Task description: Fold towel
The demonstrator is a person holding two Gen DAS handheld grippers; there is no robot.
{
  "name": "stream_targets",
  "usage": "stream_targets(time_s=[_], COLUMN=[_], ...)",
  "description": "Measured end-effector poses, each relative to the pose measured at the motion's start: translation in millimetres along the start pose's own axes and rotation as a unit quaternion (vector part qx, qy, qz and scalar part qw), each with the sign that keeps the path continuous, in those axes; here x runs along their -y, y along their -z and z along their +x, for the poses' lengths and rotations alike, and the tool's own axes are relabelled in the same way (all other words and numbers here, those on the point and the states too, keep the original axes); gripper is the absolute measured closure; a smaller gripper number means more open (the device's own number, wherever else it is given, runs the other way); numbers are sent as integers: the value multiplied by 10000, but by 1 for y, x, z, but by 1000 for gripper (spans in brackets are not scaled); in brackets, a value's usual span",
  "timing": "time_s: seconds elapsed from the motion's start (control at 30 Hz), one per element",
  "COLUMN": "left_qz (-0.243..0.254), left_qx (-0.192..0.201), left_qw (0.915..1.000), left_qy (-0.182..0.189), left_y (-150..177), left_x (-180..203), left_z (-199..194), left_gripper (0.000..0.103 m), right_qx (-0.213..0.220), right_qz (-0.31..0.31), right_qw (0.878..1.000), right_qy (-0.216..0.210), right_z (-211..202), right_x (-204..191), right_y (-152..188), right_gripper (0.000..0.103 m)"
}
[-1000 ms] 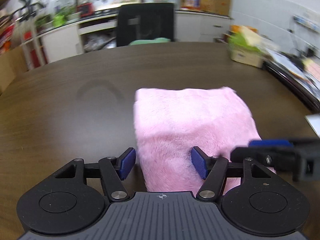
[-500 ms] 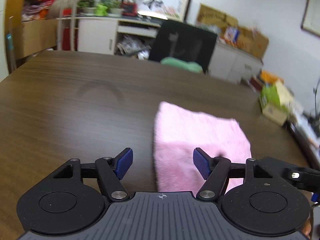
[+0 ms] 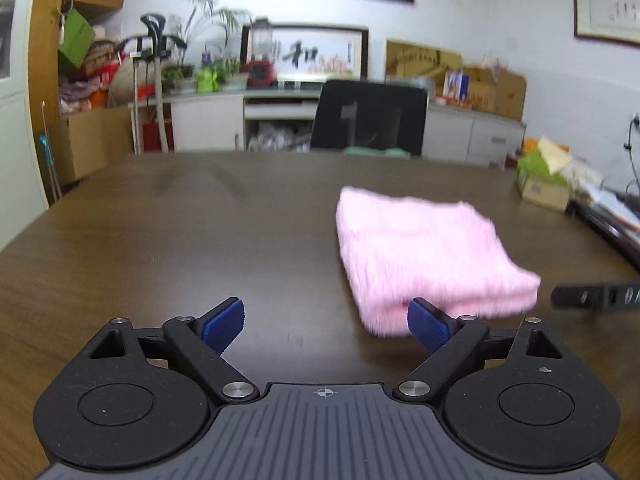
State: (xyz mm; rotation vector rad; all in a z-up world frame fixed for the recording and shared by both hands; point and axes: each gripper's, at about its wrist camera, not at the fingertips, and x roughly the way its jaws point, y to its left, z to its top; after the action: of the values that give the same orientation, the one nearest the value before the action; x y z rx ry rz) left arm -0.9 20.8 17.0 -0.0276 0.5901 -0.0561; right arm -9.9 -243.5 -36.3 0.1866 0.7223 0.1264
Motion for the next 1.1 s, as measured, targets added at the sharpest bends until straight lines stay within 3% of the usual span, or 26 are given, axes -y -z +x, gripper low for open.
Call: stream_targets(time_s=[0.17,0.47,0.73,1.1], left_qz=[99,-6,23,22], left_qx=[-478,-523,-593,-603], left_qw=[9988,9986,9973,9971], left_qy=[-10,-122,-421,-469], left_y=[10,15,16,17], left_x=[3,-1,-1,-3], left_z=[11,8,7,6], left_gripper=[6,0,0,0], right_qx=[-23,-60,-45,-24], right_qz=[-300,-849,-881,-914], right_qw=[9991,9949,9947,9946], right_qy=[309,547,528,487], right_z=[1,4,5,8], right_x=[-4,-18,-18,-16], right_y=[7,18,18,18], right_gripper=[3,1,1,0])
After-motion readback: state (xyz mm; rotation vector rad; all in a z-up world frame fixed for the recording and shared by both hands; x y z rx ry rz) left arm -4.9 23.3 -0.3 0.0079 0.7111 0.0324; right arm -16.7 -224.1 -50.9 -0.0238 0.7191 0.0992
